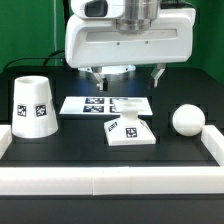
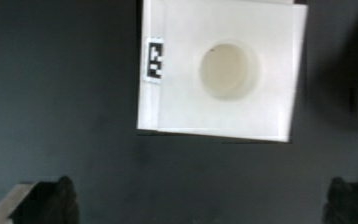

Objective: Assemble lamp

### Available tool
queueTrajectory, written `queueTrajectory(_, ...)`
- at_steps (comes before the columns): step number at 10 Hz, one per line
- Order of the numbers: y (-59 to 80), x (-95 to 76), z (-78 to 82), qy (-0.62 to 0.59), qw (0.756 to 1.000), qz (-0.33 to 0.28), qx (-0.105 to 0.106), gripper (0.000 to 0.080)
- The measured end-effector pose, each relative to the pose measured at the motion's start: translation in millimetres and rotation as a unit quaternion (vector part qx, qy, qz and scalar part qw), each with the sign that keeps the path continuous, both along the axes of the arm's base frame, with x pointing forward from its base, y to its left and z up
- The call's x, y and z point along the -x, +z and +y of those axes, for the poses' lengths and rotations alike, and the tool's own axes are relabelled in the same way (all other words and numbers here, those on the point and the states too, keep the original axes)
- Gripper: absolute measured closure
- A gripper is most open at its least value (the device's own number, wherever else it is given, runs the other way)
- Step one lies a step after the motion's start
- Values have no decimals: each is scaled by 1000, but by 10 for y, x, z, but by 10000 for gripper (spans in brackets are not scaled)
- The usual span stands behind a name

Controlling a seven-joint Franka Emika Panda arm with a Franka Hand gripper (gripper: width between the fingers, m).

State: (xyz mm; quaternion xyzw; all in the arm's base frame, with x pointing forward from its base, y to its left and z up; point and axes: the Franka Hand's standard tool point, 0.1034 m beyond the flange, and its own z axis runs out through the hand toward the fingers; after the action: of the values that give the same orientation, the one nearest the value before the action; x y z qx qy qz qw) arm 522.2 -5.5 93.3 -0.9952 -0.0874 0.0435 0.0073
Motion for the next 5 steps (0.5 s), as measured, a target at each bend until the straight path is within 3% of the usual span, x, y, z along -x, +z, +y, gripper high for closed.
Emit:
queueTrajectory(3,-224,188,-13,15,999,-28,-8,100)
queueTrajectory(5,-221,185,-5,16,999,-27,-8,100)
